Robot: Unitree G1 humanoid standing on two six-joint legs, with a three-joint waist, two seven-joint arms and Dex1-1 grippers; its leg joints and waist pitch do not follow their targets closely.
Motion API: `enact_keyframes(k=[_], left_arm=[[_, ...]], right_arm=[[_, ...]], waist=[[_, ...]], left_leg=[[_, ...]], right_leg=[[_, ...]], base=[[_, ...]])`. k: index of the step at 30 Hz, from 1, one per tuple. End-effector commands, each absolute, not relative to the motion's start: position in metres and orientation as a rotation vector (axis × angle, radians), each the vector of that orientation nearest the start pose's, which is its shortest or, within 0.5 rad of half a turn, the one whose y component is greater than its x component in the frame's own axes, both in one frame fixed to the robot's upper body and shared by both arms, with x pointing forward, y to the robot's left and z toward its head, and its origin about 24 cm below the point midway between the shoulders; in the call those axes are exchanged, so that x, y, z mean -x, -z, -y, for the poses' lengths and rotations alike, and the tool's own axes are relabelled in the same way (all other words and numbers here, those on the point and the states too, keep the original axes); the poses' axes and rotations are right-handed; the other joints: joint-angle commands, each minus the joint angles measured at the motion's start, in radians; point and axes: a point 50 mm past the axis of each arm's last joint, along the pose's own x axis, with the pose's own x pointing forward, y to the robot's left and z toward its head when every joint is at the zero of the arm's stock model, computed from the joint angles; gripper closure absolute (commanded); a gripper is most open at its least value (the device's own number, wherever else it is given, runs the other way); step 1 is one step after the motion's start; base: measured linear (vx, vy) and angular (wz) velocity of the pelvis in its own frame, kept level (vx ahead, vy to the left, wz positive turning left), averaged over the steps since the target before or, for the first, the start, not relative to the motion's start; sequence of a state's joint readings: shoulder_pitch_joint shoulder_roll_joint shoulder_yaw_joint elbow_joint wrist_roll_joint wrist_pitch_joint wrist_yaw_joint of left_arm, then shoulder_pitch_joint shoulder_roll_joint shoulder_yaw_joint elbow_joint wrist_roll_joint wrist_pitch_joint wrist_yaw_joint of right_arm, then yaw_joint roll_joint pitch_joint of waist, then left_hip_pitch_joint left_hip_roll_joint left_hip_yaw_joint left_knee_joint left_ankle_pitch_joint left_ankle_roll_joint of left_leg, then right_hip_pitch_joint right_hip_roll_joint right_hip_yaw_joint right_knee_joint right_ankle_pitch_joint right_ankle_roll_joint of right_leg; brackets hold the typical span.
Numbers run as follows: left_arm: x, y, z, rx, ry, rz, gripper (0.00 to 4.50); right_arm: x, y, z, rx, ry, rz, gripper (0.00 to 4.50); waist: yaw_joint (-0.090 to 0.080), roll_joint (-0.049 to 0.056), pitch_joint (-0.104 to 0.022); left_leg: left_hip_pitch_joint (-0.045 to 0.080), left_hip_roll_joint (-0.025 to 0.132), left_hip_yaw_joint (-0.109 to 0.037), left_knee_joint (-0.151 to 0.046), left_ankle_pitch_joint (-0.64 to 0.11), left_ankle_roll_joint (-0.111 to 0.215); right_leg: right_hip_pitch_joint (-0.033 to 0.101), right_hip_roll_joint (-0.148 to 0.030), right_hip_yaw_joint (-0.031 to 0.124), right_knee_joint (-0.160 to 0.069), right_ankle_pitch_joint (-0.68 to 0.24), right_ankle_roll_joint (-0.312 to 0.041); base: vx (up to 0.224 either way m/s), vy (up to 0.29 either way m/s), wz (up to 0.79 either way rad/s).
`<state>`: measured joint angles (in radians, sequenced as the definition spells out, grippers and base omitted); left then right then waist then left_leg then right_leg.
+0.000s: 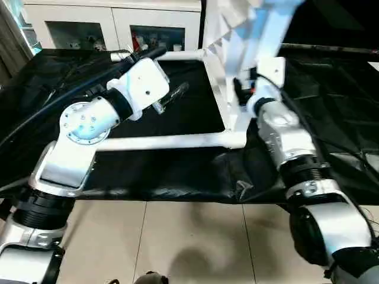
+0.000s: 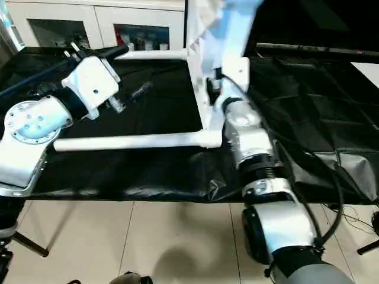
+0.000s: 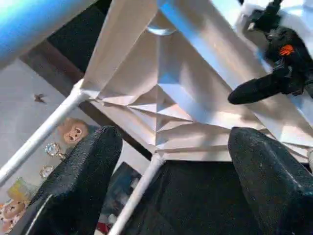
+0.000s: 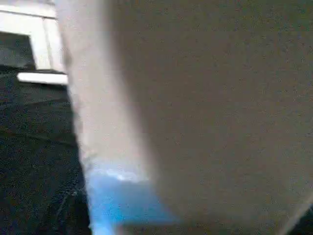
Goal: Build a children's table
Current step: Flip table
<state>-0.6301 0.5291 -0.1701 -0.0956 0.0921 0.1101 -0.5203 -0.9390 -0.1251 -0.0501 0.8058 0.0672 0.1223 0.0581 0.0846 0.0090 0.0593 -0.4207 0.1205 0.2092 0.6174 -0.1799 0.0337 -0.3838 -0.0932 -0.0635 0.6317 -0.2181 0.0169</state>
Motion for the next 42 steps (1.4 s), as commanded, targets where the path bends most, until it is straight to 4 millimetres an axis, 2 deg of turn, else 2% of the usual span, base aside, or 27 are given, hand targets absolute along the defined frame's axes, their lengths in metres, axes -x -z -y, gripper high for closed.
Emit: enact_keyframes(k=[1,2,5,6,8,9,11,12,14,15,20,24,30,31,32,35,36,37,39,40,41,42], left_arm=[[-0.315,-0.223,-0.133,-0.802,0.620,0.430,0.52],[-0.315,-0.224,-0.132,-0.774,0.607,0.440,0.52],[-0.316,-0.225,-0.132,-0.765,0.603,0.443,0.52],[-0.316,-0.226,-0.132,-0.766,0.592,0.450,0.52],[-0.316,-0.227,-0.132,-0.779,0.572,0.460,0.52],[-0.316,-0.227,-0.132,-0.788,0.567,0.466,0.52],[-0.316,-0.230,-0.133,-0.810,0.545,0.490,0.52],[-0.316,-0.232,-0.133,-0.820,0.535,0.504,0.52],[-0.314,-0.242,-0.135,-0.829,0.488,0.570,0.52],[-0.314,-0.242,-0.135,-0.829,0.488,0.570,0.52],[-0.311,-0.259,-0.137,-0.884,0.392,0.688,0.52],[-0.309,-0.272,-0.146,-0.998,0.222,0.791,0.52],[-0.317,-0.284,-0.161,-1.078,0.075,0.797,0.52],[-0.317,-0.284,-0.161,-1.078,0.075,0.797,0.52],[-0.322,-0.284,-0.164,-1.116,0.049,0.773,0.52],[-0.328,-0.282,-0.168,-1.156,0.021,0.736,0.52],[-0.332,-0.283,-0.172,-1.176,-0.015,0.719,0.52],[-0.336,-0.283,-0.176,-1.182,-0.039,0.703,0.52],[-0.342,-0.287,-0.181,-1.193,-0.088,0.690,0.52],[-0.343,-0.288,-0.182,-1.191,-0.093,0.688,0.52],[-0.346,-0.291,-0.183,-1.202,-0.121,0.689,0.52],[-0.347,-0.291,-0.184,-1.203,-0.125,0.688,0.52]], right_arm=[[-0.404,-0.147,0.117,0.082,-0.179,-0.018,1.49],[-0.403,-0.146,0.115,0.076,-0.184,-0.017,1.49],[-0.403,-0.146,0.114,0.074,-0.185,-0.016,1.49],[-0.402,-0.145,0.113,0.077,-0.190,-0.018,1.49],[-0.402,-0.143,0.112,0.091,-0.192,-0.028,1.49],[-0.402,-0.142,0.111,0.096,-0.191,-0.033,1.49],[-0.402,-0.140,0.111,0.099,-0.189,-0.044,1.49],[-0.402,-0.139,0.112,0.099,-0.187,-0.050,1.49],[-0.402,-0.137,0.113,0.089,-0.188,-0.056,1.49],[-0.402,-0.137,0.113,0.089,-0.188,-0.056,1.64],[-0.402,-0.135,0.115,0.082,-0.202,-0.060,2.20],[-0.401,-0.134,0.114,0.083,-0.209,-0.061,2.46],[-0.401,-0.133,0.114,0.084,-0.215,-0.058,2.55],[-0.401,-0.133,0.114,0.084,-0.215,-0.058,2.55],[-0.401,-0.133,0.114,0.083,-0.217,-0.056,2.55],[-0.401,-0.134,0.113,0.082,-0.221,-0.051,2.55],[-0.401,-0.135,0.113,0.087,-0.224,-0.045,2.55],[-0.401,-0.136,0.112,0.095,-0.229,-0.038,2.55],[-0.400,-0.139,0.110,0.099,-0.238,-0.027,2.55],[-0.400,-0.139,0.109,0.097,-0.240,-0.025,2.55],[-0.400,-0.140,0.109,0.097,-0.244,-0.020,2.55],[-0.400,-0.140,0.109,0.098,-0.245,-0.019,2.55]], waist=[[-0.007,0.002,-0.076],[-0.007,-0.001,-0.076],[-0.006,-0.001,-0.076],[-0.006,-0.005,-0.077],[-0.007,-0.004,-0.077],[-0.009,-0.012,-0.076],[-0.007,-0.008,-0.075],[-0.006,-0.010,-0.075],[-0.007,-0.009,-0.076],[-0.009,-0.014,-0.076],[-0.007,-0.016,-0.076],[-0.012,-0.018,-0.076],[-0.018,-0.016,-0.076],[-0.017,-0.010,-0.076],[-0.018,-0.014,-0.076],[-0.019,-0.014,-0.077],[-0.018,-0.004,-0.077],[-0.021,-0.006,-0.076],[-0.022,0.001,-0.078],[-0.022,-0.002,-0.078],[-0.021,0.003,-0.079],[-0.022,0.000,-0.079]], left_leg=[[0.053,0.111,-0.052,-0.093,-0.202,-0.092],[0.053,0.111,-0.052,-0.092,-0.196,-0.091],[0.052,0.111,-0.051,-0.092,-0.183,-0.091],[0.052,0.111,-0.051,-0.091,-0.180,-0.088],[0.052,0.110,-0.051,-0.090,-0.172,-0.083],[0.052,0.111,-0.050,-0.091,-0.171,-0.079],[0.051,0.112,-0.050,-0.089,-0.170,-0.074],[0.052,0.112,-0.051,-0.089,-0.169,-0.073],[0.053,0.113,-0.052,-0.090,-0.166,-0.079],[0.053,0.113,-0.051,-0.091,-0.165,-0.079],[0.052,0.113,-0.052,-0.089,-0.159,-0.078],[0.050,0.113,-0.052,-0.086,-0.150,-0.068],[0.052,0.112,-0.053,-0.087,-0.160,-0.086],[0.053,0.111,-0.054,-0.087,-0.162,-0.090],[0.052,0.110,-0.053,-0.087,-0.163,-0.094],[0.051,0.109,-0.053,-0.086,-0.166,-0.091],[0.051,0.109,-0.055,-0.086,-0.169,-0.095],[0.053,0.108,-0.053,-0.087,-0.178,-0.097],[0.056,0.109,-0.057,-0.089,-0.196,-0.116],[0.057,0.108,-0.057,-0.089,-0.201,-0.119],[0.055,0.108,-0.059,-0.088,-0.193,-0.121],[0.054,0.108,-0.058,-0.087,-0.190,-0.116]], right_leg=[[0.017,-0.078,0.051,-0.047,0.002,-0.237],[0.019,-0.079,0.051,-0.046,0.008,-0.239],[0.020,-0.079,0.051,-0.045,0.022,-0.240],[0.021,-0.079,0.051,-0.045,0.022,-0.241],[0.020,-0.079,0.051,-0.045,0.030,-0.240],[0.020,-0.078,0.051,-0.046,0.026,-0.241],[0.021,-0.081,0.052,-0.047,0.010,-0.239],[0.022,-0.081,0.052,-0.048,0.005,-0.237],[0.020,-0.078,0.051,-0.046,0.016,-0.234],[0.020,-0.077,0.051,-0.045,0.020,-0.235],[0.021,-0.079,0.051,-0.045,0.032,-0.235],[0.023,-0.080,0.051,-0.044,0.044,-0.228],[0.021,-0.076,0.049,-0.042,0.038,-0.237],[0.019,-0.077,0.049,-0.041,0.040,-0.237],[0.020,-0.077,0.049,-0.041,0.049,-0.240],[0.020,-0.078,0.049,-0.041,0.054,-0.242],[0.020,-0.080,0.049,-0.040,0.053,-0.242],[0.018,-0.076,0.049,-0.042,0.050,-0.240],[0.018,-0.075,0.047,-0.040,0.058,-0.238],[0.017,-0.074,0.047,-0.041,0.068,-0.239],[0.020,-0.076,0.047,-0.038,0.090,-0.244],[0.021,-0.077,0.047,-0.038,0.107,-0.247]], base=[[0.000,0.000,0.00],[0.000,0.000,0.00],[0.000,0.000,0.00],[0.000,0.000,0.00],[0.000,0.000,0.00],[0.000,0.000,0.00],[0.000,0.000,0.00],[0.000,0.000,0.00],[0.000,0.000,0.00],[0.000,0.000,0.00],[0.000,0.000,0.00],[0.000,0.000,0.00],[0.000,0.000,0.00],[0.000,0.000,0.00],[0.000,0.000,0.00],[0.000,0.000,0.00],[0.000,0.000,0.00],[0.000,0.000,0.00],[0.000,0.000,0.00],[0.000,0.000,0.00],[0.000,0.000,0.00],[0.000,0.000,0.00]])
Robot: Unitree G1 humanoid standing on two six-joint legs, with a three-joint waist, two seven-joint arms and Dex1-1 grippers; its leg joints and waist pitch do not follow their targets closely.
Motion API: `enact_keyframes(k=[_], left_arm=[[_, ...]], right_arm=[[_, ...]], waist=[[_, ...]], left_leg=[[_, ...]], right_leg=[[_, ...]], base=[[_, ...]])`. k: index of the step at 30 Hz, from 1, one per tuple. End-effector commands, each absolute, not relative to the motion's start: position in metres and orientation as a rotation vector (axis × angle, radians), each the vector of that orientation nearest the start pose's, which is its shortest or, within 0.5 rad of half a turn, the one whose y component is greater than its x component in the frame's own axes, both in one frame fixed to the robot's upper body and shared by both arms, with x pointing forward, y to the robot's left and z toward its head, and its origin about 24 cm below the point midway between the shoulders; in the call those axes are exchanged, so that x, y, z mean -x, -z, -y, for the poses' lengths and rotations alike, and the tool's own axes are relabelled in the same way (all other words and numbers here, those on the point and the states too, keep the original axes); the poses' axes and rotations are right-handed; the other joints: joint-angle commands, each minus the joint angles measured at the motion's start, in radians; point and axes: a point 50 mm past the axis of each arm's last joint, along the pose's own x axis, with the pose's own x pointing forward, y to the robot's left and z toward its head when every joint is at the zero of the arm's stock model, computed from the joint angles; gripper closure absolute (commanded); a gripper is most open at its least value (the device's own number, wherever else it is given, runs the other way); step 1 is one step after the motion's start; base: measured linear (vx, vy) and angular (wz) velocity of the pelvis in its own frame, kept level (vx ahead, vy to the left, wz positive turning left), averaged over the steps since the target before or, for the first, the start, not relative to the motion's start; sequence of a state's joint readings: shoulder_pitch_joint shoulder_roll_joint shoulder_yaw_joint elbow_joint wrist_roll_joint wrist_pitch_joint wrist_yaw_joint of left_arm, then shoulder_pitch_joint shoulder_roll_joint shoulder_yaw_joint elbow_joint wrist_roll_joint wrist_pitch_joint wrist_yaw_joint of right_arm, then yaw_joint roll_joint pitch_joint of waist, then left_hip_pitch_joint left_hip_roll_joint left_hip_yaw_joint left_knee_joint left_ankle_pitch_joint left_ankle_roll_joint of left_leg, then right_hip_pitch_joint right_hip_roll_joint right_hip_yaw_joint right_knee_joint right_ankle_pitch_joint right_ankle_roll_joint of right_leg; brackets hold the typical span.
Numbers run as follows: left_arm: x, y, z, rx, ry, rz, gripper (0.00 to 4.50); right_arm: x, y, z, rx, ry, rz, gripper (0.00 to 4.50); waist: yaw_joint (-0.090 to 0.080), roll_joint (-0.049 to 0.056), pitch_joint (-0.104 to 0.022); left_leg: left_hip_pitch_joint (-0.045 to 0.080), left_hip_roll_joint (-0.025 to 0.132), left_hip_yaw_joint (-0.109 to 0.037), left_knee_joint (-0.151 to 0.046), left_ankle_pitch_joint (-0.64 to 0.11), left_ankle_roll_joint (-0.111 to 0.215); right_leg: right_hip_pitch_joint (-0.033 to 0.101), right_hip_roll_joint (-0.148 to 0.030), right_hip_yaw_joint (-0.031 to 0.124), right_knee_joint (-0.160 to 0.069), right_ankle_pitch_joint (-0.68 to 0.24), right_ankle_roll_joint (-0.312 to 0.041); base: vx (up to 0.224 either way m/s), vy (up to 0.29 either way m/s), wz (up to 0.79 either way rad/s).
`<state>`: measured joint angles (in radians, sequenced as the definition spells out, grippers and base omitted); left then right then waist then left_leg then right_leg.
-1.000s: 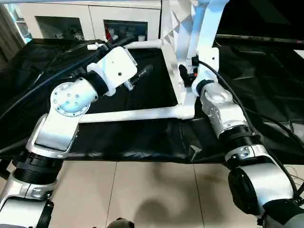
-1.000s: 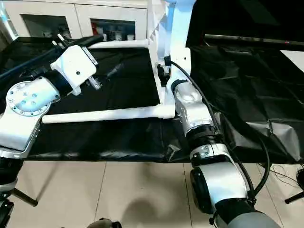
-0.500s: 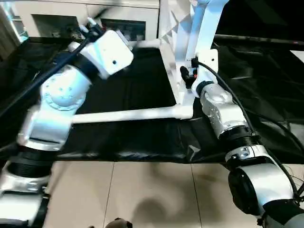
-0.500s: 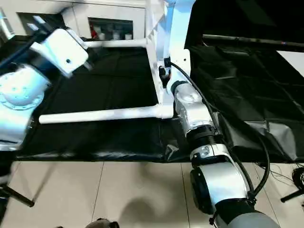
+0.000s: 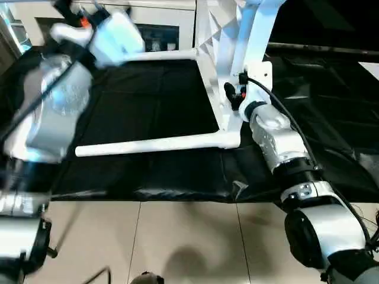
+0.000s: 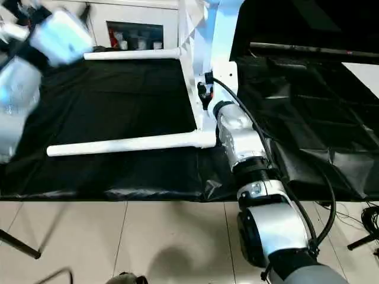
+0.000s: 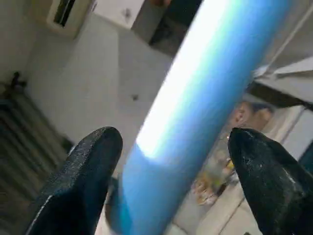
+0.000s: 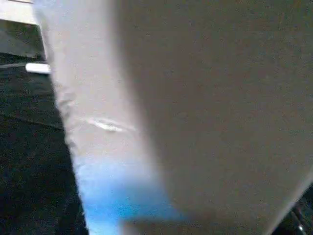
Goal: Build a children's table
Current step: Flip table
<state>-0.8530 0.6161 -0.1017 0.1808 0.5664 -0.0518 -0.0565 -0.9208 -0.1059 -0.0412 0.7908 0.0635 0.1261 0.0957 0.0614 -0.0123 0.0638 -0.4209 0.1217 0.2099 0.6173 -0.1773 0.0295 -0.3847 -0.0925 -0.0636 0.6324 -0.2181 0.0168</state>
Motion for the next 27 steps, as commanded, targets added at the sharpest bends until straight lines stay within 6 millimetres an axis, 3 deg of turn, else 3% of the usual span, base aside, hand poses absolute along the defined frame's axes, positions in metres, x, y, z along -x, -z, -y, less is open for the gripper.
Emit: enact_keyframes(k=[1,4,6,14,15,22,24,27], left_arm=[[-0.348,-0.292,-0.184,-1.203,-0.130,0.685,0.52],[-0.349,-0.295,-0.185,-1.182,-0.144,0.695,0.52],[-0.347,-0.296,-0.181,-1.115,-0.110,0.716,0.79],[-0.343,-0.281,-0.168,-1.013,-0.010,0.725,1.47],[-0.343,-0.281,-0.168,-1.010,-0.013,0.723,1.52],[-0.346,-0.279,-0.175,-0.987,-0.022,0.680,1.65],[-0.348,-0.278,-0.180,-0.858,-0.042,0.654,1.69],[-0.351,-0.281,-0.186,-0.695,-0.066,0.623,1.71]], right_arm=[[-0.400,-0.140,0.109,0.100,-0.245,-0.017,2.55],[-0.399,-0.141,0.110,0.103,-0.245,-0.009,2.55],[-0.399,-0.143,0.113,0.107,-0.243,-0.001,2.55],[-0.401,-0.148,0.118,0.126,-0.237,0.013,2.56],[-0.401,-0.148,0.119,0.130,-0.239,0.015,2.56],[-0.402,-0.152,0.119,0.155,-0.254,0.025,2.57],[-0.404,-0.161,0.124,0.198,-0.253,0.054,2.57],[-0.408,-0.182,0.133,0.218,-0.252,0.123,2.57]], waist=[[0.001,0.021,-0.084],[0.002,0.026,-0.084],[0.003,0.027,-0.084],[0.007,0.023,-0.084],[0.006,0.017,-0.083],[0.009,0.020,-0.081],[0.012,0.018,-0.081],[0.022,0.014,-0.082]], left_leg=[[0.054,0.107,-0.059,-0.087,-0.192,-0.112],[0.054,0.108,-0.060,-0.086,-0.194,-0.104],[0.054,0.109,-0.060,-0.087,-0.197,-0.107],[0.052,0.109,-0.058,-0.084,-0.190,-0.086],[0.051,0.109,-0.057,-0.085,-0.185,-0.081],[0.053,0.110,-0.058,-0.087,-0.209,-0.087],[0.054,0.110,-0.056,-0.085,-0.201,-0.083],[0.052,0.108,-0.052,-0.078,-0.169,-0.053]], right_leg=[[0.022,-0.077,0.047,-0.039,0.107,-0.247],[0.023,-0.078,0.047,-0.039,0.117,-0.256],[0.024,-0.078,0.046,-0.039,0.123,-0.257],[0.028,-0.083,0.048,-0.039,0.115,-0.271],[0.027,-0.080,0.047,-0.040,0.113,-0.271],[0.023,-0.081,0.049,-0.043,0.064,-0.262],[0.023,-0.083,0.050,-0.044,0.067,-0.265],[0.026,-0.087,0.051,-0.044,0.072,-0.281]], base=[[0.000,0.000,0.00],[0.000,0.000,0.00],[0.000,0.000,0.00],[0.000,0.000,0.00],[0.000,0.000,0.00],[0.000,0.000,0.00],[0.000,0.000,0.00],[0.000,0.000,0.00]])
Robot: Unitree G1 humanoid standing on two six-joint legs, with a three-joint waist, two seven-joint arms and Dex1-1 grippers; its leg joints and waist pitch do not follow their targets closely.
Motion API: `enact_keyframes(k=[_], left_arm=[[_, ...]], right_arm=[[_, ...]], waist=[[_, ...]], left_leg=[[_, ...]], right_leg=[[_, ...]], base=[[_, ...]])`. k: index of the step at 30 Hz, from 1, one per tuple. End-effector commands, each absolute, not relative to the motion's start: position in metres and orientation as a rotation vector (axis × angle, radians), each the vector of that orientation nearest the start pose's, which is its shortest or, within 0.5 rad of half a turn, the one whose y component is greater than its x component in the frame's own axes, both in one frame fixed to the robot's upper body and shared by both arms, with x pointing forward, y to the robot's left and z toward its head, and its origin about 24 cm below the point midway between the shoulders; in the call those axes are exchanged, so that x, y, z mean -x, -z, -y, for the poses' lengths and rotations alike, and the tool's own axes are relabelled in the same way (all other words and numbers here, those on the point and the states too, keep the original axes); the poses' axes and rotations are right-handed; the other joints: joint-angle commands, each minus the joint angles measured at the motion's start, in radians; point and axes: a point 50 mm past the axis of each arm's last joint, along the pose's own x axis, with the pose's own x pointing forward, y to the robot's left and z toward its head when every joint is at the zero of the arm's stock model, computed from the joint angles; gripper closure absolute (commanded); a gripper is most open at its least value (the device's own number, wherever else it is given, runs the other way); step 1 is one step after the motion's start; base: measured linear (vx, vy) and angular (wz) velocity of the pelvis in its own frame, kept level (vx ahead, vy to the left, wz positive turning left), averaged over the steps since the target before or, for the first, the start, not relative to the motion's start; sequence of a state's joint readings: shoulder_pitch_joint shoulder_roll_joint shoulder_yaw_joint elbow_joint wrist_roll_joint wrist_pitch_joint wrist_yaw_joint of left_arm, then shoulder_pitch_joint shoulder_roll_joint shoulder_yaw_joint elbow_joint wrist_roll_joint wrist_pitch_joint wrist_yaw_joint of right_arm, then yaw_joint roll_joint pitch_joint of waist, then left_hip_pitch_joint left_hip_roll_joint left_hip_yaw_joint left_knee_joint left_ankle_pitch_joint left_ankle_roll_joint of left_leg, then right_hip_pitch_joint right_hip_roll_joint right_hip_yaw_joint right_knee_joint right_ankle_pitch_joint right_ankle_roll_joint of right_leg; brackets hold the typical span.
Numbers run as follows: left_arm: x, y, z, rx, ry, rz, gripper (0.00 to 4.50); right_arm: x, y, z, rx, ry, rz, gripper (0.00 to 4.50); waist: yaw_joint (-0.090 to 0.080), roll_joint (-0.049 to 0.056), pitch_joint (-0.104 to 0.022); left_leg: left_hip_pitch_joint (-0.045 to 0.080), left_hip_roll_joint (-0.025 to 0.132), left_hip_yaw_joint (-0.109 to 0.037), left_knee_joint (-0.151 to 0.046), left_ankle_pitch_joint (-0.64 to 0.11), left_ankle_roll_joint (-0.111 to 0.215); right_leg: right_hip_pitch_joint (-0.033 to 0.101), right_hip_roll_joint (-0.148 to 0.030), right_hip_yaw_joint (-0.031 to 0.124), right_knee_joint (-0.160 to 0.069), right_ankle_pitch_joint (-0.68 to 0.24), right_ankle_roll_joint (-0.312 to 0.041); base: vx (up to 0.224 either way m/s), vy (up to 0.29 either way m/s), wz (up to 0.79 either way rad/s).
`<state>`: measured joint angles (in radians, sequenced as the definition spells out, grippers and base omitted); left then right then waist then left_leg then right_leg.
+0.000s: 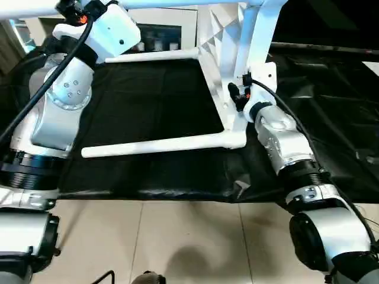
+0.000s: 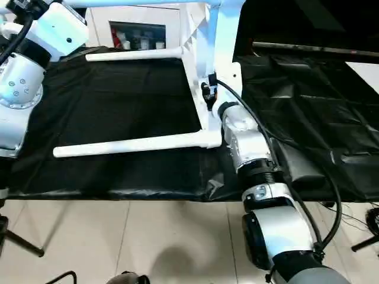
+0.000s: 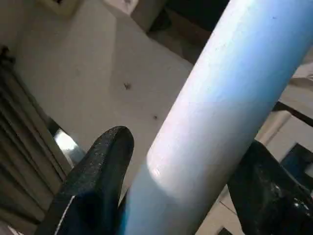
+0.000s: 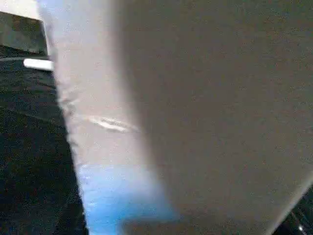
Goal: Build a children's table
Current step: Flip table
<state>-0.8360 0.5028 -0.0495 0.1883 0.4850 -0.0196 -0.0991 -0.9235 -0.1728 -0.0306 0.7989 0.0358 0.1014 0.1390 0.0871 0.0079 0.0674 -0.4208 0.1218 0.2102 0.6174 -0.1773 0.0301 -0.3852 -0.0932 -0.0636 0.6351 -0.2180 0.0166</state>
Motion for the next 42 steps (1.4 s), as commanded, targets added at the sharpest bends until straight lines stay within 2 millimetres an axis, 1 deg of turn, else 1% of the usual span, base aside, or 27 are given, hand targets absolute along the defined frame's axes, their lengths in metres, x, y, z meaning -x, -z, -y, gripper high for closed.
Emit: enact_keyframes(k=[1,2,3,4,5,6,7,8,11,13,15,16,18,19,20,22,25,27,28,29,31,32,33,35,39,40,42], left_arm=[[-0.353,-0.283,-0.188,-0.626,-0.074,0.610,1.71],[-0.354,-0.286,-0.190,-0.557,-0.086,0.604,1.71],[-0.354,-0.286,-0.190,-0.557,-0.086,0.604,1.71],[-0.355,-0.288,-0.192,-0.503,-0.096,0.599,1.71],[-0.357,-0.291,-0.196,-0.432,-0.110,0.590,1.71],[-0.359,-0.294,-0.199,-0.350,-0.124,0.581,1.71],[-0.359,-0.294,-0.199,-0.350,-0.124,0.581,1.71],[-0.359,-0.295,-0.200,-0.324,-0.128,0.579,1.71],[-0.358,-0.298,-0.210,-0.214,-0.185,0.556,1.71],[-0.358,-0.298,-0.213,-0.203,-0.202,0.549,1.71],[-0.357,-0.297,-0.214,-0.217,-0.208,0.543,1.71],[-0.357,-0.296,-0.214,-0.227,-0.210,0.540,1.71],[-0.356,-0.296,-0.214,-0.267,-0.206,0.539,1.71],[-0.356,-0.295,-0.214,-0.271,-0.206,0.539,1.71],[-0.355,-0.295,-0.214,-0.279,-0.210,0.534,1.72],[-0.354,-0.295,-0.215,-0.278,-0.218,0.529,1.72],[-0.354,-0.294,-0.216,-0.276,-0.229,0.519,1.73],[-0.355,-0.293,-0.216,-0.279,-0.230,0.511,1.74],[-0.355,-0.293,-0.216,-0.280,-0.231,0.508,1.74],[-0.356,-0.292,-0.215,-0.281,-0.229,0.500,1.77],[-0.356,-0.292,-0.215,-0.280,-0.229,0.494,1.78],[-0.357,-0.292,-0.214,-0.283,-0.227,0.491,1.80],[-0.357,-0.292,-0.213,-0.286,-0.230,0.488,1.81],[-0.357,-0.291,-0.213,-0.287,-0.232,0.485,1.85],[-0.358,-0.291,-0.213,-0.287,-0.230,0.478,1.88],[-0.358,-0.291,-0.213,-0.288,-0.230,0.475,1.90],[-0.357,-0.289,-0.215,-0.287,-0.240,0.455,1.94]], right_arm=[[-0.410,-0.193,0.136,0.234,-0.257,0.157,2.57],[-0.411,-0.206,0.139,0.258,-0.261,0.195,2.57],[-0.411,-0.206,0.139,0.258,-0.261,0.195,2.57],[-0.412,-0.218,0.141,0.281,-0.271,0.230,2.57],[-0.413,-0.235,0.143,0.316,-0.287,0.273,2.57],[-0.413,-0.254,0.144,0.363,-0.309,0.321,2.57],[-0.413,-0.254,0.144,0.363,-0.309,0.321,2.57],[-0.413,-0.259,0.144,0.379,-0.316,0.334,2.57],[-0.412,-0.287,0.140,0.439,-0.385,0.381,2.57],[-0.411,-0.295,0.137,0.497,-0.424,0.395,2.57],[-0.411,-0.298,0.135,0.517,-0.442,0.400,2.57],[-0.410,-0.300,0.133,0.528,-0.458,0.405,2.01],[-0.410,-0.304,0.128,0.557,-0.484,0.420,1.87],[-0.410,-0.304,0.128,0.559,-0.486,0.421,1.75],[-0.410,-0.307,0.124,0.561,-0.498,0.438,1.62],[-0.410,-0.309,0.122,0.555,-0.504,0.449,1.44],[-0.408,-0.312,0.118,0.560,-0.531,0.496,1.20],[-0.401,-0.315,0.113,0.556,-0.573,0.594,0.96],[-0.399,-0.316,0.112,0.554,-0.581,0.623,0.96],[-0.395,-0.319,0.109,0.538,-0.598,0.686,0.75],[-0.392,-0.322,0.109,0.525,-0.592,0.742,0.64],[-0.390,-0.323,0.108,0.510,-0.597,0.778,0.59],[-0.388,-0.323,0.107,0.504,-0.604,0.794,0.57],[-0.387,-0.323,0.107,0.502,-0.609,0.808,0.57],[-0.383,-0.323,0.104,0.500,-0.629,0.867,0.57],[-0.379,-0.323,0.101,0.476,-0.664,0.903,0.57],[-0.364,-0.312,0.084,0.420,-0.845,0.973,0.57]], waist=[[-0.002,-0.006,-0.086],[0.003,-0.010,-0.089],[0.009,-0.011,-0.091],[0.009,-0.011,-0.091],[0.015,-0.004,-0.095],[0.020,-0.003,-0.098],[0.021,-0.004,-0.096],[0.024,-0.002,-0.091],[0.020,0.004,-0.088],[0.017,0.002,-0.081],[0.016,0.003,-0.080],[0.016,0.003,-0.080],[0.014,0.002,-0.081],[0.012,-0.003,-0.080],[0.011,-0.005,-0.080],[0.009,-0.003,-0.080],[0.003,-0.005,-0.082],[0.003,-0.005,-0.084],[0.003,-0.005,-0.084],[0.005,0.000,-0.085],[0.005,-0.002,-0.085],[0.006,0.000,-0.085],[0.008,0.010,-0.085],[0.008,0.007,-0.084],[0.010,0.007,-0.083],[0.009,0.008,-0.083],[0.011,0.004,-0.084]], left_leg=[[0.051,0.107,-0.051,-0.077,-0.163,-0.045],[0.047,0.103,-0.048,-0.069,-0.137,-0.023],[0.041,0.100,-0.046,-0.061,-0.092,0.010],[0.041,0.100,-0.046,-0.061,-0.092,0.010],[0.034,0.097,-0.043,-0.052,-0.036,0.054],[0.035,0.095,-0.041,-0.046,-0.013,0.079],[0.032,0.094,-0.041,-0.044,-0.009,0.091],[0.027,0.096,-0.041,-0.046,-0.034,0.101],[0.032,0.106,-0.048,-0.051,-0.107,0.084],[0.033,0.109,-0.050,-0.058,-0.162,0.060],[0.036,0.111,-0.052,-0.062,-0.187,0.039],[0.037,0.111,-0.052,-0.063,-0.190,0.032],[0.035,0.110,-0.053,-0.064,-0.212,0.017],[0.030,0.109,-0.054,-0.064,-0.212,0.018],[0.031,0.110,-0.053,-0.064,-0.208,0.021],[0.032,0.110,-0.052,-0.062,-0.205,0.021],[0.029,0.109,-0.051,-0.059,-0.179,0.040],[0.028,0.109,-0.050,-0.054,-0.150,0.063],[0.028,0.109,-0.050,-0.054,-0.150,0.063],[0.028,0.110,-0.049,-0.051,-0.141,0.078],[0.029,0.111,-0.050,-0.052,-0.131,0.085],[0.031,0.112,-0.049,-0.052,-0.136,0.086],[0.033,0.113,-0.052,-0.053,-0.146,0.082],[0.035,0.114,-0.052,-0.057,-0.170,0.069],[0.036,0.114,-0.053,-0.062,-0.213,0.044],[0.035,0.114,-0.054,-0.062,-0.217,0.041],[0.032,0.117,-0.056,-0.062,-0.209,0.061]], right_leg=[[0.028,-0.085,0.051,-0.046,0.071,-0.285],[0.032,-0.089,0.051,-0.045,0.074,-0.294],[0.033,-0.092,0.052,-0.042,0.101,-0.302],[0.033,-0.092,0.052,-0.042,0.101,-0.302],[0.027,-0.086,0.050,-0.033,0.155,-0.308],[0.023,-0.080,0.047,-0.028,0.179,-0.316],[0.021,-0.078,0.047,-0.029,0.179,-0.320],[0.020,-0.079,0.046,-0.032,0.141,-0.321],[0.015,-0.075,0.043,-0.038,0.043,-0.314],[0.013,-0.075,0.044,-0.047,-0.018,-0.297],[0.011,-0.077,0.046,-0.050,-0.046,-0.281],[0.011,-0.077,0.047,-0.050,-0.045,-0.278],[0.011,-0.079,0.047,-0.050,-0.048,-0.269],[0.014,-0.082,0.048,-0.050,-0.047,-0.267],[0.012,-0.083,0.048,-0.051,-0.051,-0.268],[0.012,-0.085,0.049,-0.052,-0.053,-0.274],[0.014,-0.083,0.047,-0.046,-0.012,-0.278],[0.015,-0.085,0.047,-0.044,0.023,-0.288],[0.015,-0.085,0.047,-0.044,0.023,-0.288],[0.015,-0.086,0.047,-0.043,0.033,-0.293],[0.014,-0.081,0.045,-0.042,0.037,-0.297],[0.012,-0.080,0.045,-0.042,0.034,-0.300],[0.010,-0.078,0.044,-0.042,0.024,-0.300],[0.009,-0.074,0.044,-0.043,0.010,-0.297],[0.009,-0.077,0.044,-0.045,-0.010,-0.284],[0.009,-0.078,0.045,-0.045,-0.012,-0.283],[0.015,-0.084,0.047,-0.044,0.020,-0.269]], base=[[0.000,0.000,0.00],[0.000,0.000,0.00],[0.000,0.000,0.00],[0.000,0.000,0.00],[0.000,0.000,0.00],[0.000,0.000,0.00],[0.000,0.000,0.00],[0.000,0.000,0.00],[0.000,0.000,0.00],[0.000,0.000,0.00],[0.000,0.000,0.00],[0.000,0.000,0.00],[0.000,0.000,0.00],[0.000,0.000,0.00],[0.000,0.000,0.00],[0.000,0.000,0.00],[0.000,0.000,0.00],[0.000,0.000,0.00],[0.000,0.000,0.00],[0.000,0.000,0.00],[0.000,0.000,0.00],[0.000,0.000,0.00],[0.000,0.000,0.00],[0.000,0.000,0.00],[0.000,0.000,0.00],[0.000,0.000,0.00],[0.000,0.000,0.00]])
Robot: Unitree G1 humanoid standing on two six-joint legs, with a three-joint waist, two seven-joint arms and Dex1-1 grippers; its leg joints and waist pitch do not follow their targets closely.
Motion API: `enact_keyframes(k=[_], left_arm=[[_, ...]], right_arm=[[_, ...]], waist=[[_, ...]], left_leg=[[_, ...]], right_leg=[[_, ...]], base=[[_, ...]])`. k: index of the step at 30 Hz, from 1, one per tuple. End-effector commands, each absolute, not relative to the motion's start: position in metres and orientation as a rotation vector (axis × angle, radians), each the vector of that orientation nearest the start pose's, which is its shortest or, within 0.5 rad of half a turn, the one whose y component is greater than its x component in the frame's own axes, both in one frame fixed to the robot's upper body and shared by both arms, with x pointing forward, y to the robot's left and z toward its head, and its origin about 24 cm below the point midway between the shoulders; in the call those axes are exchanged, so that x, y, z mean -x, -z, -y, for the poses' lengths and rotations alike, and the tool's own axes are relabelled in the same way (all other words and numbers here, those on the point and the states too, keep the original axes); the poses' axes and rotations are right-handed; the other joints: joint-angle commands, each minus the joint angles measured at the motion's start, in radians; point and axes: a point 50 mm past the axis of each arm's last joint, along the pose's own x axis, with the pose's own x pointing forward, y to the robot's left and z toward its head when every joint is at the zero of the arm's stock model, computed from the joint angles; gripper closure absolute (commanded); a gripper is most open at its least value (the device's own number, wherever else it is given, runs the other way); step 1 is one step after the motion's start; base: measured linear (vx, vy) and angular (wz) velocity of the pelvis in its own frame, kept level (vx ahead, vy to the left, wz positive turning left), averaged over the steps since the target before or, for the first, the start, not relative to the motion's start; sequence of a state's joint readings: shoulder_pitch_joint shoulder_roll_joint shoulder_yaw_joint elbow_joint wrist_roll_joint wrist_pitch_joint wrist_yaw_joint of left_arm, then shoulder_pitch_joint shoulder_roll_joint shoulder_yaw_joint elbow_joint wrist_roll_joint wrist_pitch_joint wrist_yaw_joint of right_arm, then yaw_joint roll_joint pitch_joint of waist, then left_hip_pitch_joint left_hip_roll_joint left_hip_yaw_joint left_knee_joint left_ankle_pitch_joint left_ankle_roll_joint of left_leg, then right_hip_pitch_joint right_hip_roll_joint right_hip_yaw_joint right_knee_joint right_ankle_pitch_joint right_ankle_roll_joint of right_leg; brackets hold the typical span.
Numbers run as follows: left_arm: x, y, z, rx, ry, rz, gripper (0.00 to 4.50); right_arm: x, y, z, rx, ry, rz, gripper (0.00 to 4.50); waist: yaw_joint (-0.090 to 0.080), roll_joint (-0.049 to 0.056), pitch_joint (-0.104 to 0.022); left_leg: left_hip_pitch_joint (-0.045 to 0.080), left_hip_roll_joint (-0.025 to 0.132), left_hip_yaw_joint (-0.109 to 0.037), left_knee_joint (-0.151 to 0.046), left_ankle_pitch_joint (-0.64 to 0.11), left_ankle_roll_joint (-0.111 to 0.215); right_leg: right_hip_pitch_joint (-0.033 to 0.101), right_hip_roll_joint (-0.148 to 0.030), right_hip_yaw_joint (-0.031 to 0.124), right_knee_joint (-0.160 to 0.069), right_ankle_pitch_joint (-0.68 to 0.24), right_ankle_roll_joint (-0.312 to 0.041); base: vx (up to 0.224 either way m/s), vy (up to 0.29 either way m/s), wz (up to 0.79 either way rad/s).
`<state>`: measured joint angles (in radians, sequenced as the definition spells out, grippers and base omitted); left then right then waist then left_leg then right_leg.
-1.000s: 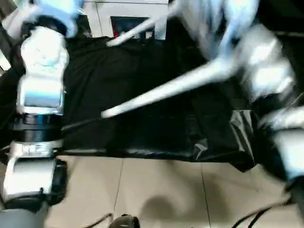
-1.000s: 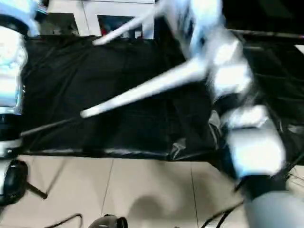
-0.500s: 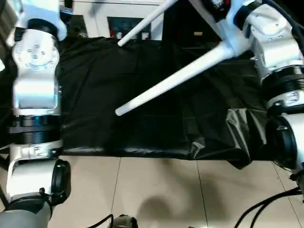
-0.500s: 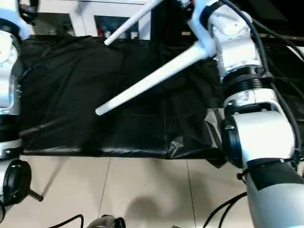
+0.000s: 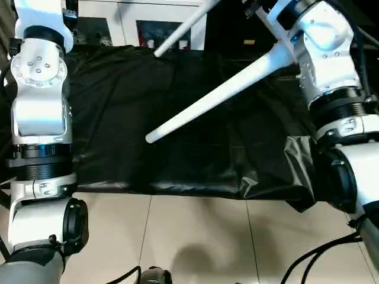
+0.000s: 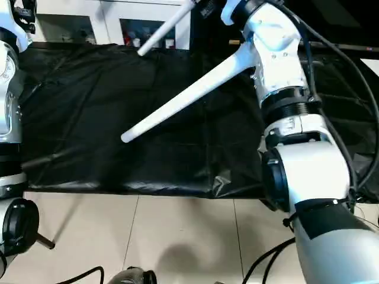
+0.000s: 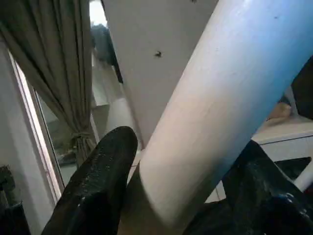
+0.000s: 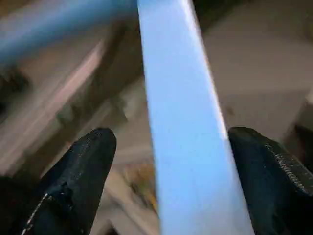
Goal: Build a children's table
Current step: Flip table
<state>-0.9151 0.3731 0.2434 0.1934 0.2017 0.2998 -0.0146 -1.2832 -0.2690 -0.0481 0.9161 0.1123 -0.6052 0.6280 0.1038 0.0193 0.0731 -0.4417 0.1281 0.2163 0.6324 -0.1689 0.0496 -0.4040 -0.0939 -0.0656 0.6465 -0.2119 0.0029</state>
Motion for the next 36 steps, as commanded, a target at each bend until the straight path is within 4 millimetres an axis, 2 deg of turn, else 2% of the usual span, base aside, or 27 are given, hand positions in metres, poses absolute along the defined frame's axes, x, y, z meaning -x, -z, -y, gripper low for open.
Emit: enact_keyframes(k=[1,4,5,7,9,12,13,14,15,16,17,18,19,21,22,23,24,25,28,29,30,31,33,34,35,36], left_arm=[[-0.357,-0.289,-0.215,-0.287,-0.240,0.454,1.96],[-0.357,-0.288,-0.216,-0.286,-0.241,0.451,2.01],[-0.357,-0.288,-0.216,-0.286,-0.244,0.450,2.02],[-0.357,-0.288,-0.217,-0.286,-0.247,0.447,2.03],[-0.357,-0.288,-0.218,-0.285,-0.251,0.443,2.03],[-0.357,-0.288,-0.218,-0.286,-0.254,0.439,2.07],[-0.357,-0.288,-0.218,-0.286,-0.254,0.439,2.07],[-0.357,-0.288,-0.219,-0.285,-0.258,0.435,2.08],[-0.356,-0.288,-0.219,-0.285,-0.260,0.434,2.08],[-0.356,-0.287,-0.221,-0.284,-0.266,0.429,2.10],[-0.356,-0.287,-0.221,-0.284,-0.269,0.427,2.13],[-0.356,-0.287,-0.222,-0.283,-0.272,0.421,2.13],[-0.356,-0.286,-0.222,-0.283,-0.273,0.416,2.13],[-0.357,-0.285,-0.222,-0.284,-0.275,0.404,2.16],[-0.357,-0.285,-0.222,-0.284,-0.275,0.403,2.17],[-0.357,-0.284,-0.223,-0.284,-0.276,0.400,2.17],[-0.357,-0.284,-0.223,-0.286,-0.275,0.395,2.19],[-0.357,-0.283,-0.223,-0.286,-0.275,0.392,2.21],[-0.357,-0.283,-0.223,-0.288,-0.271,0.385,2.24],[-0.358,-0.282,-0.221,-0.289,-0.263,0.381,2.24],[-0.359,-0.282,-0.221,-0.290,-0.261,0.380,2.24],[-0.359,-0.282,-0.221,-0.289,-0.260,0.379,2.25],[-0.359,-0.282,-0.220,-0.290,-0.259,0.378,2.26],[-0.359,-0.282,-0.220,-0.291,-0.257,0.378,2.26],[-0.360,-0.282,-0.220,-0.294,-0.254,0.375,2.26],[-0.360,-0.282,-0.220,-0.294,-0.254,0.375,2.26]], right_arm=[[-0.364,-0.311,0.083,0.419,-0.846,0.973,0.57],[-0.359,-0.304,0.075,0.397,-0.901,0.981,0.57],[-0.356,-0.298,0.069,0.384,-0.935,0.981,0.57],[-0.349,-0.289,0.060,0.369,-0.976,0.986,0.57],[-0.343,-0.280,0.052,0.325,-1.018,0.978,0.57],[-0.340,-0.250,0.044,0.260,-1.063,0.874,0.57],[-0.340,-0.250,0.044,0.260,-1.063,0.874,0.57],[-0.341,-0.227,0.041,0.199,-1.061,0.763,0.57],[-0.342,-0.220,0.041,0.182,-1.054,0.727,0.57],[-0.343,-0.196,0.041,0.115,-1.030,0.616,0.57],[-0.342,-0.186,0.041,0.086,-1.019,0.575,0.28],[-0.340,-0.161,0.046,0.019,-0.970,0.479,0.28],[-0.338,-0.150,0.048,-0.008,-0.957,0.436,0.28],[-0.332,-0.132,0.050,-0.048,-0.959,0.357,0.07],[-0.331,-0.129,0.051,-0.049,-0.963,0.346,0.02],[-0.320,-0.115,0.053,-0.059,-0.990,0.287,0.02],[-0.314,-0.107,0.056,-0.071,-0.999,0.251,0.00],[-0.307,-0.102,0.060,-0.094,-0.990,0.219,0.00],[-0.301,-0.093,0.069,-0.119,-0.917,0.157,0.00],[-0.306,-0.087,0.083,-0.160,-0.767,0.119,0.00],[-0.309,-0.086,0.088,-0.182,-0.715,0.111,0.00],[-0.310,-0.086,0.091,-0.207,-0.687,0.107,0.00],[-0.313,-0.088,0.093,-0.240,-0.658,0.100,0.00],[-0.315,-0.089,0.094,-0.251,-0.642,0.098,0.00],[-0.323,-0.090,0.097,-0.264,-0.564,0.071,0.00],[-0.323,-0.090,0.098,-0.266,-0.562,0.070,0.00]], waist=[[-0.003,-0.008,-0.092],[-0.006,-0.007,-0.092],[-0.005,-0.004,-0.094],[0.000,-0.002,-0.091],[0.000,-0.002,-0.092],[0.001,-0.002,-0.091],[0.001,-0.002,-0.092],[0.001,-0.003,-0.090],[0.001,-0.003,-0.089],[0.000,-0.001,-0.089],[-0.002,-0.003,-0.089],[-0.001,-0.001,-0.090],[0.000,-0.002,-0.090],[0.001,-0.003,-0.094],[-0.001,-0.004,-0.095],[0.002,-0.002,-0.089],[0.001,-0.005,-0.089],[0.005,-0.002,-0.090],[0.004,-0.004,-0.085],[0.002,-0.002,-0.085],[0.001,-0.002,-0.083],[0.001,0.002,-0.083],[-0.002,0.000,-0.081],[-0.001,0.001,-0.083],[-0.002,0.000,-0.082],[-0.004,0.000,-0.082]], left_leg=[[0.054,0.110,-0.062,-0.076,-0.205,0.051],[0.050,0.110,-0.063,-0.074,-0.172,0.073],[0.055,0.111,-0.062,-0.075,-0.180,0.071],[0.058,0.114,-0.063,-0.080,-0.200,0.053],[0.059,0.115,-0.065,-0.085,-0.201,0.040],[0.058,0.113,-0.064,-0.088,-0.217,0.023],[0.060,0.112,-0.064,-0.090,-0.236,0.011],[0.060,0.112,-0.064,-0.091,-0.250,0.000],[0.059,0.112,-0.065,-0.093,-0.248,-0.003],[0.059,0.112,-0.066,-0.095,-0.260,-0.010],[0.060,0.112,-0.067,-0.098,-0.281,-0.030],[0.062,0.112,-0.068,-0.099,-0.287,-0.037],[0.063,0.112,-0.067,-0.100,-0.280,-0.044],[0.061,0.111,-0.068,-0.099,-0.272,-0.047],[0.059,0.111,-0.068,-0.098,-0.259,-0.045],[0.059,0.111,-0.067,-0.099,-0.274,-0.043],[0.057,0.112,-0.071,-0.101,-0.283,-0.045],[0.059,0.112,-0.069,-0.100,-0.287,-0.046],[0.058,0.112,-0.071,-0.104,-0.306,-0.056],[0.059,0.112,-0.074,-0.105,-0.331,-0.069],[0.061,0.112,-0.073,-0.107,-0.343,-0.078],[0.065,0.110,-0.074,-0.106,-0.372,-0.097],[0.063,0.110,-0.077,-0.109,-0.401,-0.113],[0.067,0.110,-0.077,-0.109,-0.410,-0.121],[0.067,0.110,-0.078,-0.110,-0.408,-0.126],[0.067,0.109,-0.078,-0.111,-0.404,-0.129]], right_leg=[[0.035,-0.083,0.048,-0.054,0.031,-0.255],[0.033,-0.083,0.046,-0.052,0.047,-0.267],[0.029,-0.081,0.046,-0.054,0.029,-0.274],[0.027,-0.079,0.046,-0.057,0.002,-0.268],[0.027,-0.075,0.047,-0.052,0.007,-0.247],[0.025,-0.078,0.049,-0.056,0.000,-0.241],[0.026,-0.081,0.048,-0.060,-0.021,-0.240],[0.025,-0.081,0.050,-0.063,-0.039,-0.237],[0.025,-0.080,0.052,-0.063,-0.042,-0.232],[0.024,-0.081,0.051,-0.063,-0.054,-0.231],[0.023,-0.080,0.051,-0.066,-0.074,-0.223],[0.023,-0.081,0.051,-0.067,-0.077,-0.221],[0.021,-0.082,0.054,-0.068,-0.063,-0.216],[0.025,-0.082,0.051,-0.064,-0.044,-0.217],[0.027,-0.082,0.051,-0.063,-0.030,-0.216],[0.025,-0.082,0.052,-0.070,-0.046,-0.206],[0.029,-0.084,0.053,-0.070,-0.063,-0.197],[0.026,-0.086,0.054,-0.071,-0.069,-0.194],[0.023,-0.085,0.056,-0.078,-0.110,-0.182],[0.021,-0.087,0.055,-0.079,-0.144,-0.182],[0.017,-0.086,0.056,-0.084,-0.164,-0.180],[0.013,-0.087,0.056,-0.085,-0.198,-0.178],[0.013,-0.087,0.056,-0.088,-0.220,-0.166],[0.010,-0.087,0.057,-0.089,-0.220,-0.158],[0.008,-0.086,0.056,-0.087,-0.211,-0.157],[0.007,-0.084,0.056,-0.086,-0.207,-0.159]], base=[[0.000,0.000,0.00],[0.000,0.000,0.00],[0.000,0.000,0.00],[0.000,0.000,0.00],[0.000,0.000,0.00],[0.000,0.000,0.00],[0.000,0.000,0.00],[0.000,0.000,0.00],[0.000,0.000,0.00],[0.000,0.000,0.00],[0.000,0.000,0.00],[0.000,0.000,0.00],[0.000,0.000,0.00],[0.000,0.000,0.00],[0.000,0.000,0.00],[0.000,0.000,0.00],[0.000,0.000,0.00],[0.000,0.000,0.00],[0.000,0.000,0.00],[0.000,0.000,0.00],[0.000,0.000,0.00],[0.000,0.000,0.00],[0.000,0.000,0.00],[0.000,0.000,0.00],[0.000,0.000,0.00],[0.000,0.000,0.00]])
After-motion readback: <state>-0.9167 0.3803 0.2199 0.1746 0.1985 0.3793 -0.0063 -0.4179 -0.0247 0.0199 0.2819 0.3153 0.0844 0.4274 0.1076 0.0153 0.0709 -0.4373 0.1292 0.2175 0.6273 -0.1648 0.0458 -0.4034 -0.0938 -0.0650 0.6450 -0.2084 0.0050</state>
